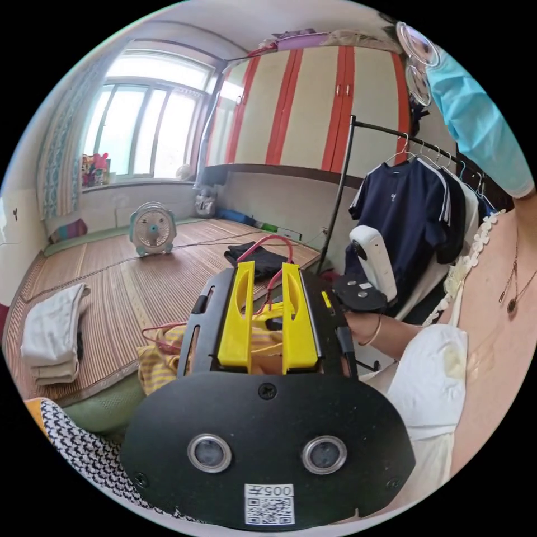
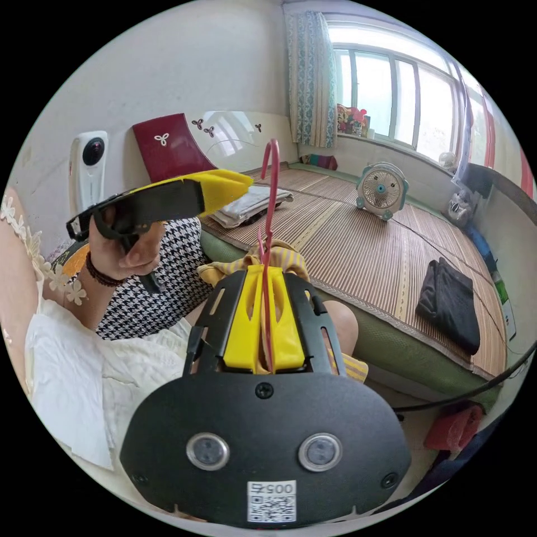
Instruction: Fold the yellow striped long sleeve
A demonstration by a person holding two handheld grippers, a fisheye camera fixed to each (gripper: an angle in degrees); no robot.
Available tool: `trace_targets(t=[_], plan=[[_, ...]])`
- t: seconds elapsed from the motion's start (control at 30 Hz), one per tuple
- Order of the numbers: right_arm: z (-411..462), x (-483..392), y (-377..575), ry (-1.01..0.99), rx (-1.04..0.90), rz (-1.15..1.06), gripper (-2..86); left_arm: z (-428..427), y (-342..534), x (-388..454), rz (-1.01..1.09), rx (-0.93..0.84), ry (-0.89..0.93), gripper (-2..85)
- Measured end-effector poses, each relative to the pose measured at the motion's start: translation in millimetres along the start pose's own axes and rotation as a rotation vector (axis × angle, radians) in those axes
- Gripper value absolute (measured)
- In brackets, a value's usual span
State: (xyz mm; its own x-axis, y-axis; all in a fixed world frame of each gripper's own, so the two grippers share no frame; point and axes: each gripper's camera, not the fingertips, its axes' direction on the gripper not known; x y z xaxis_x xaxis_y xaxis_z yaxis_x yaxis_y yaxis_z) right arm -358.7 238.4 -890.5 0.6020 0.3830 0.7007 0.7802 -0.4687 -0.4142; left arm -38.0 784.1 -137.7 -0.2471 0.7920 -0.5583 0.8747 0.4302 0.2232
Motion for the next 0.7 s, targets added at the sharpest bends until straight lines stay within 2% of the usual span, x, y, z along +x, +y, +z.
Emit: trace_targets(t=[0.17,0.33,0.47,0.7], plan=[[1.5,-11.7,1.1,0.020,-0.006,-0.013,-1.4,0.8,-4.0,4.0,-0.052,0.049,0.130,7.0],[4.3,-20.1,2.5,0.036,-0.012,-0.020,-0.6,-14.6,-6.0,0.8,-0.070,0.102,0.161,3.7],[5.9,-22.6,1.4,0.057,-0.026,-0.024,0.5,-37.5,-10.5,-3.7,-0.063,0.142,0.091,3.5],[11.9,-24.2,-3.5,-0.035,-0.068,-0.043,3.0,-84.0,-17.7,-46.0,-0.129,0.251,0.025,3.3]])
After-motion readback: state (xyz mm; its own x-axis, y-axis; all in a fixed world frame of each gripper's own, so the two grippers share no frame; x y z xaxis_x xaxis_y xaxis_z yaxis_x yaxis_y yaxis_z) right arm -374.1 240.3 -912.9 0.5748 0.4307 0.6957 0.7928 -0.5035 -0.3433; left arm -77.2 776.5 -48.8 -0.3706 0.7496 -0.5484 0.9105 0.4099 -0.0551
